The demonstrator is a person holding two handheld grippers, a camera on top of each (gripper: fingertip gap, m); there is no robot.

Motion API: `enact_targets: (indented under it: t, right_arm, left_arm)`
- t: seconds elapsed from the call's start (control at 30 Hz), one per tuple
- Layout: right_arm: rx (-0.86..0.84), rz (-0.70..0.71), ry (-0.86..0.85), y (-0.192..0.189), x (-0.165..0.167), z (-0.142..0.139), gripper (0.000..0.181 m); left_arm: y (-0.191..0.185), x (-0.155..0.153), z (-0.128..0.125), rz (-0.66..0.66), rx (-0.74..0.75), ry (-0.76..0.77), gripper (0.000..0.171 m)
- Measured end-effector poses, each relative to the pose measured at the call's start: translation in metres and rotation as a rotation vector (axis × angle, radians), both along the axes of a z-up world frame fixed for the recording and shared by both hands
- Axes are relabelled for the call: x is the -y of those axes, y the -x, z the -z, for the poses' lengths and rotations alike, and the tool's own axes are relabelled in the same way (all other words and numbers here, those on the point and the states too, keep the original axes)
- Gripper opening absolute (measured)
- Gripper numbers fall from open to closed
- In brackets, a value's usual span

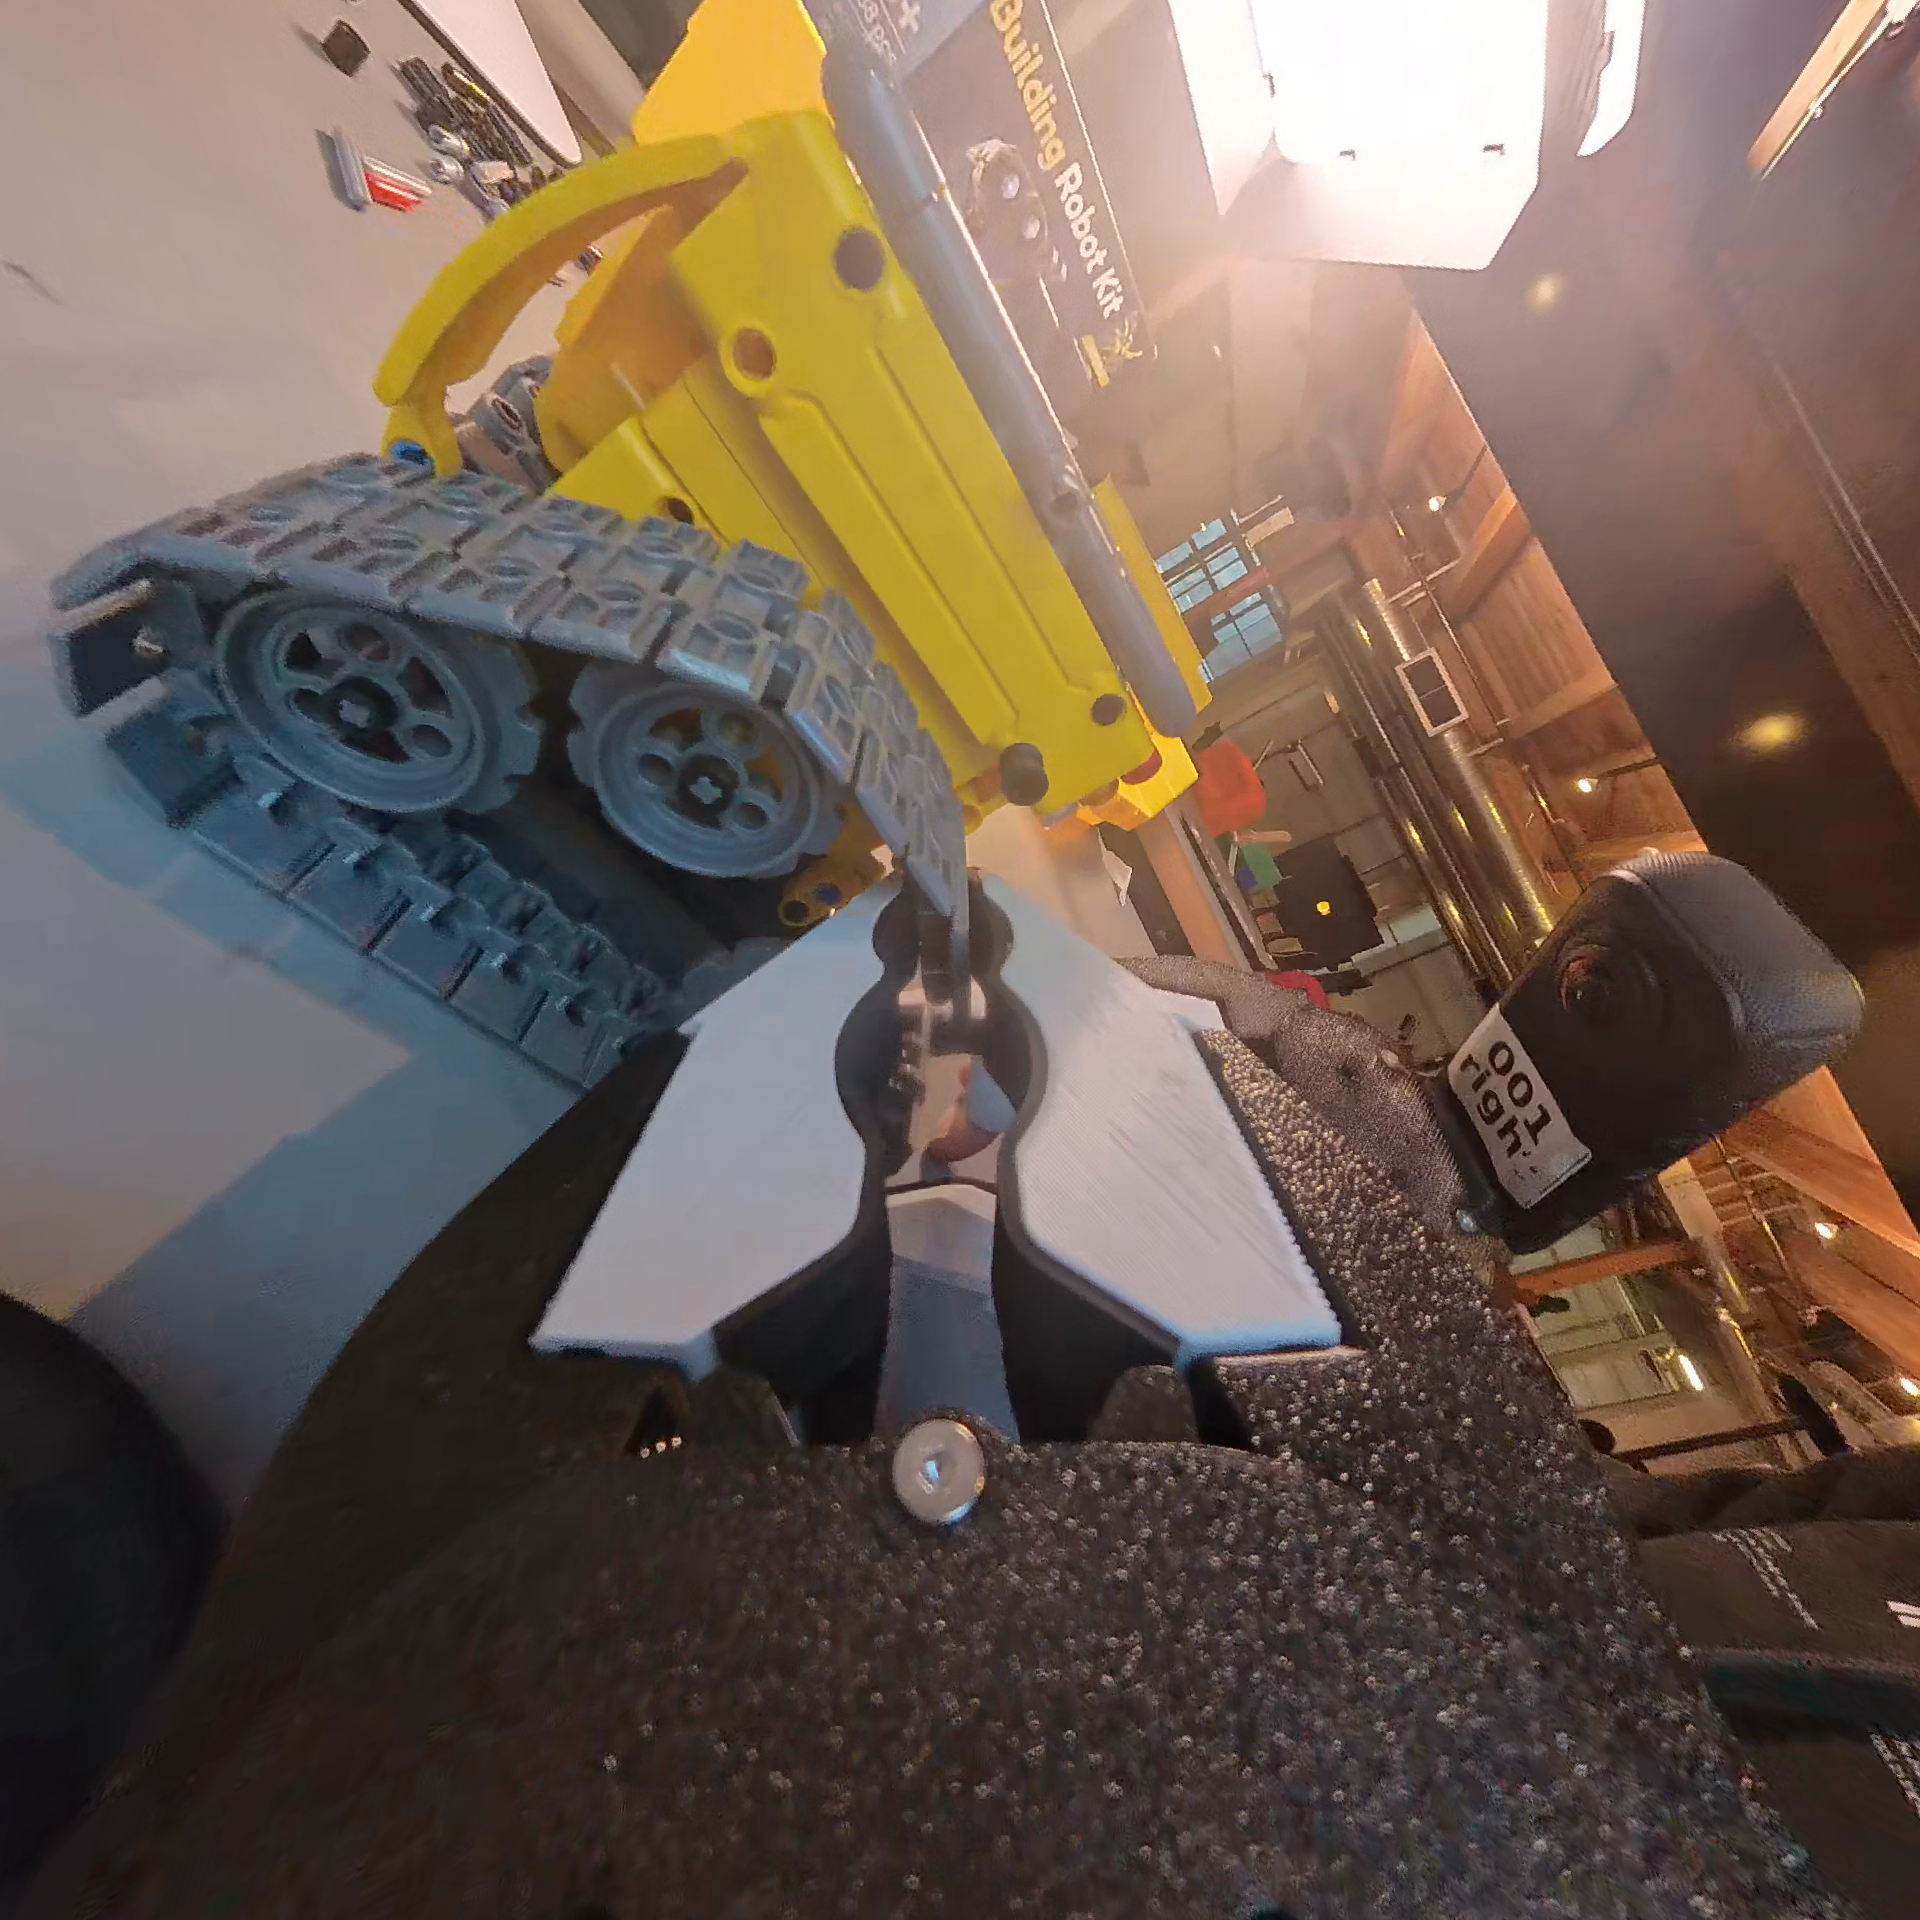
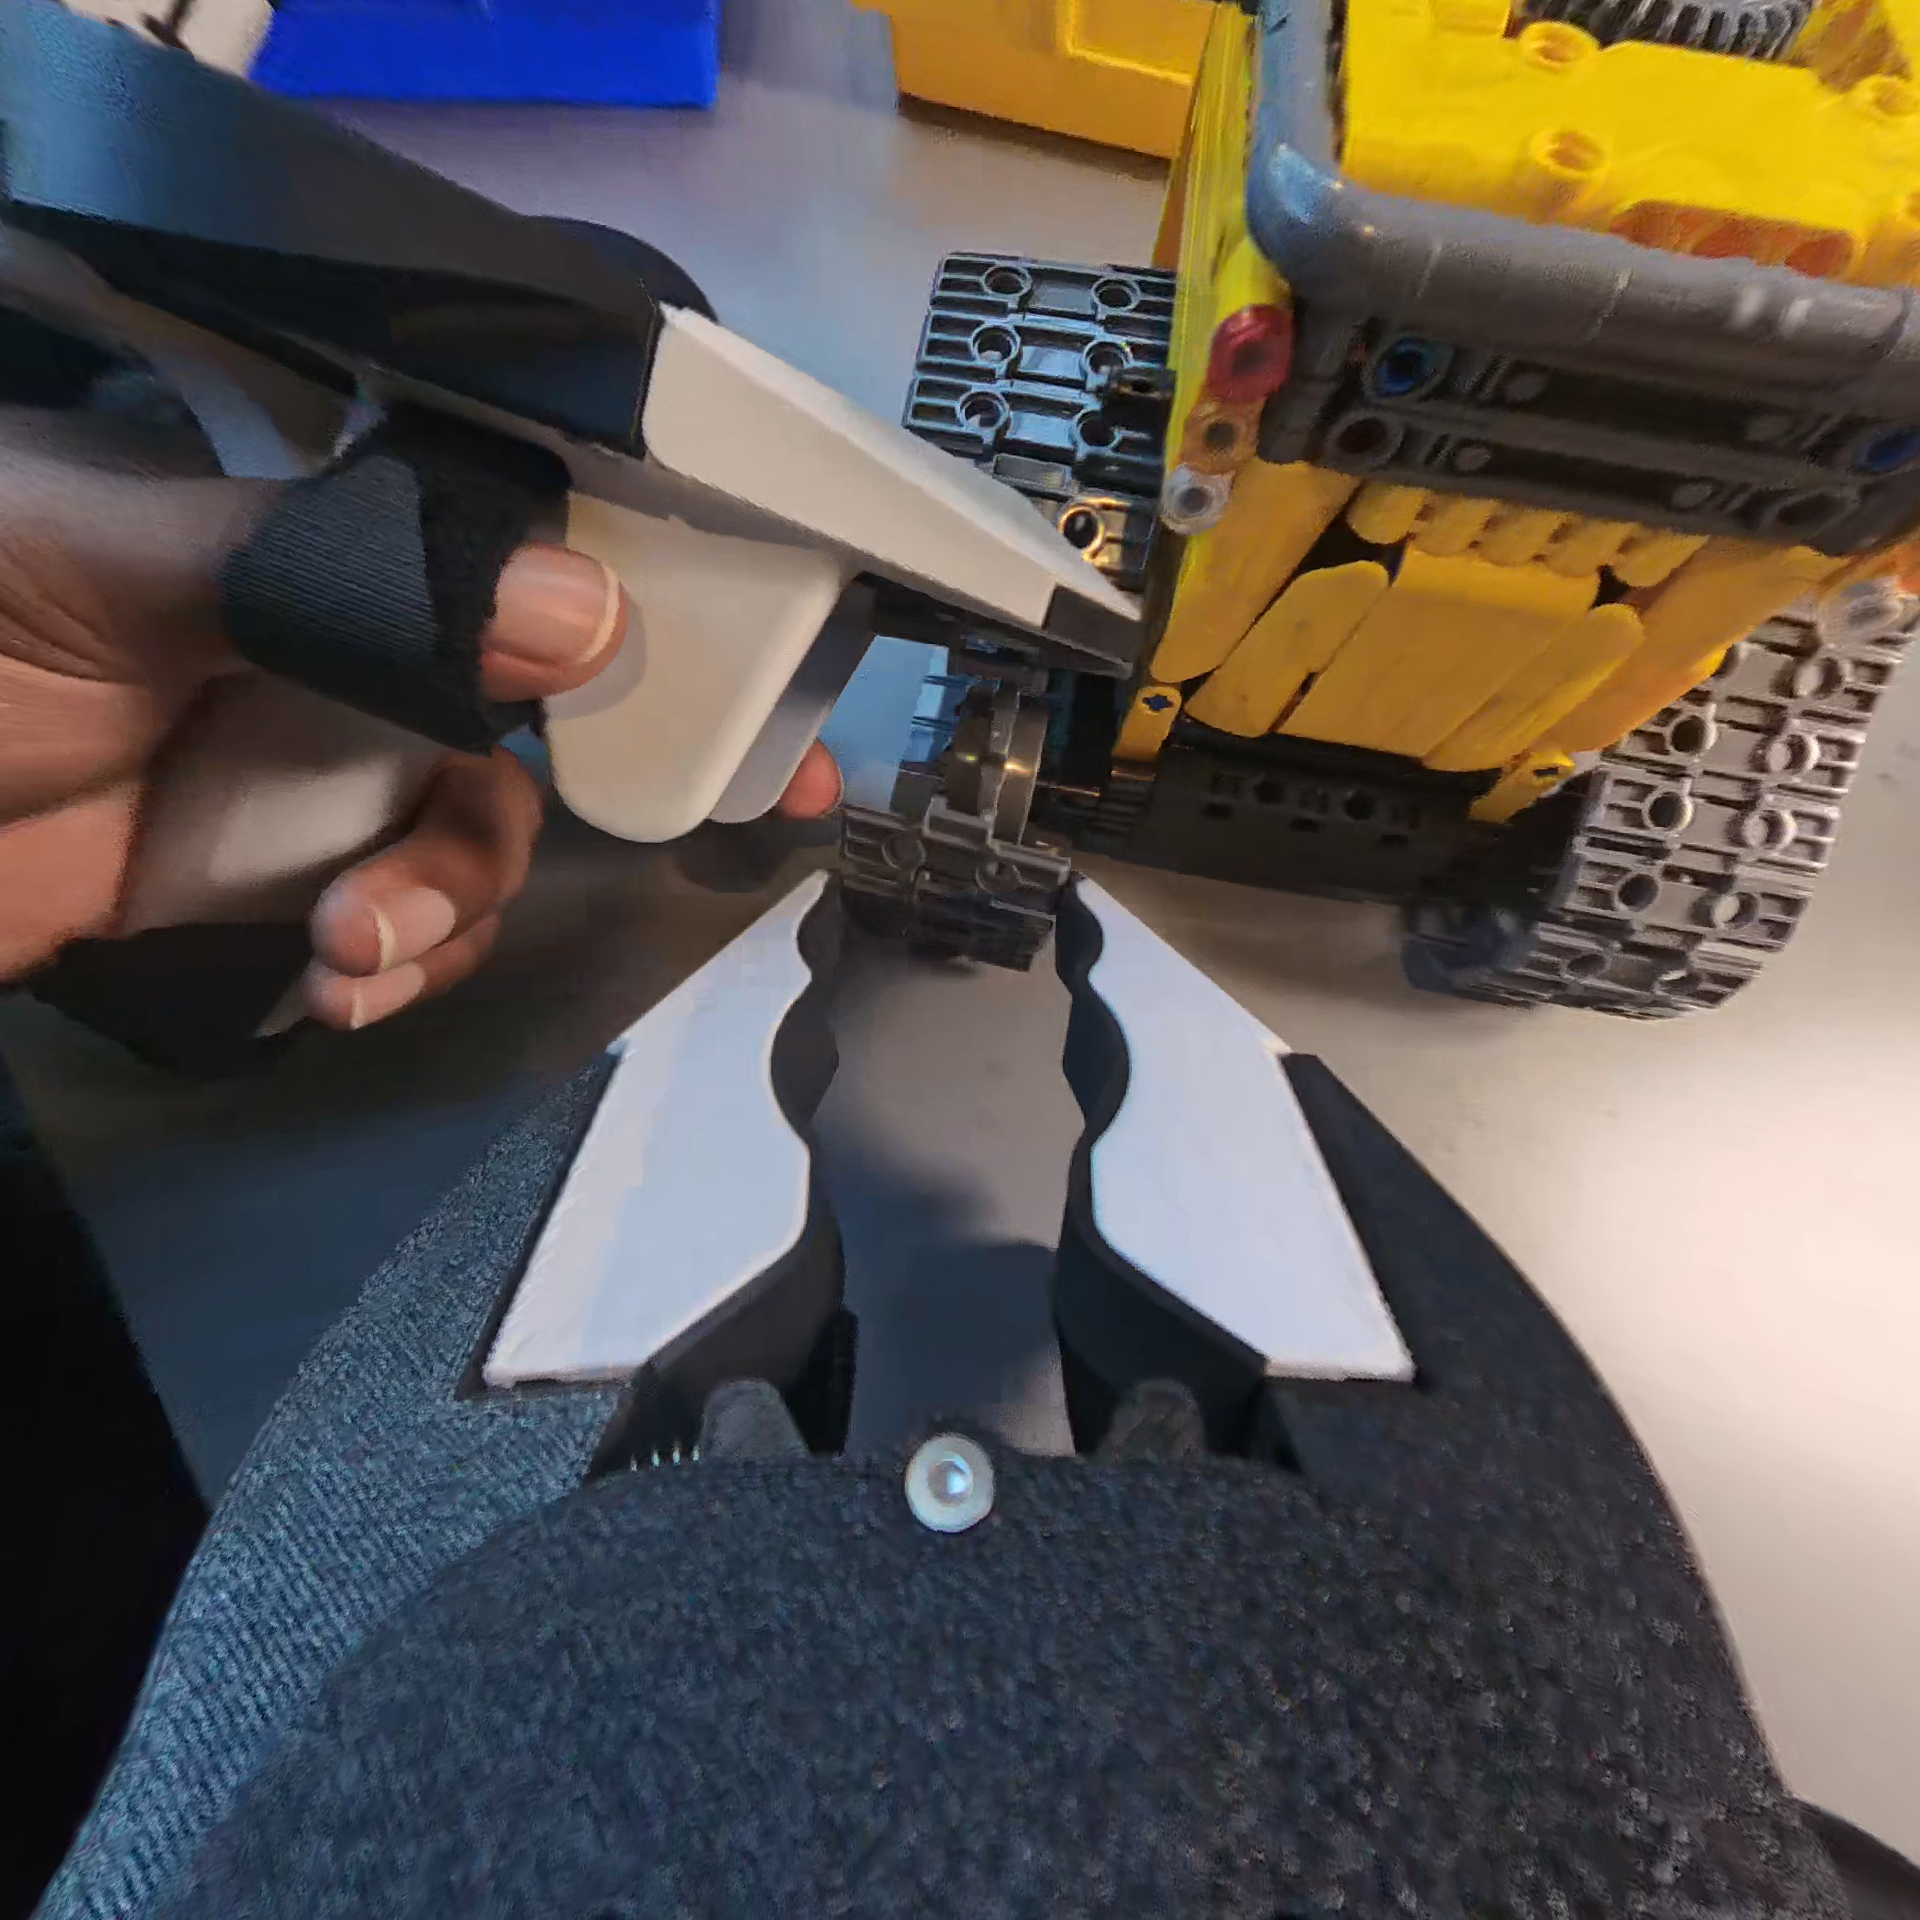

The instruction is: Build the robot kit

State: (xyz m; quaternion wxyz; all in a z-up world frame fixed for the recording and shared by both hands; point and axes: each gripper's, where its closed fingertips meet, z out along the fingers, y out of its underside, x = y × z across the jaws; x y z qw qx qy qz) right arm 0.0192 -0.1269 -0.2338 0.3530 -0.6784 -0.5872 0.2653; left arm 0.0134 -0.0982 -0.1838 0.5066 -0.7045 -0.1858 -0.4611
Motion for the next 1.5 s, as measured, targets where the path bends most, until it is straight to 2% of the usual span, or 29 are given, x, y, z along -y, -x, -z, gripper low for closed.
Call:
enact_targets:
  t: [0.1, 0.23, 0.33, 0.5, 0.7, 0.97, 1.27, 1.4, 1.5]
  right_arm:
    - [0.009, 0.023, -0.034, -0.001, -0.003, 0.001, 0.041]
    - [-0.025, 0.055, 0.004, -0.01, -0.012, -0.003, 0.04]
    - [-0.119, 0.016, 0.004, -0.014, -0.016, -0.019, 0.04]
    - [-0.118, -0.088, -0.065, -0.015, -0.018, -0.02, 0.04]
    - [-0.128, -0.096, -0.041, -0.006, -0.014, -0.021, 0.039]
    - [-0.154, -0.097, 0.004, -0.014, -0.02, -0.021, 0.038]
    - [-0.098, -0.139, 0.099, -0.014, -0.016, -0.016, 0.037]
    - [-0.045, -0.169, 0.107, -0.01, -0.014, -0.012, 0.03]
    - [-0.028, -0.165, 0.047, -0.01, -0.02, -0.01, 0.029]
  left_arm:
    - [-0.002, -0.001, -0.003, 0.005, -0.021, -0.007, 0.007]
    - [-0.009, 0.0, -0.002, 0.042, -0.046, 0.002, 0.007]
    - [-0.014, -0.001, 0.0, 0.066, -0.042, 0.007, 0.007]
    - [-0.024, -0.004, 0.001, 0.129, 0.015, 0.027, 0.007]
    - [-0.023, -0.011, 0.001, 0.078, 0.037, 0.029, 0.007]
    - [-0.029, -0.013, 0.008, 0.089, -0.037, 0.049, 0.007]
    - [-0.036, -0.008, 0.006, 0.167, 0.009, 0.053, 0.008]
    - [-0.049, -0.001, -0.006, 0.25, 0.084, 0.025, 0.007]
    - [-0.058, -0.002, -0.006, 0.264, -0.005, 0.021, 0.008]
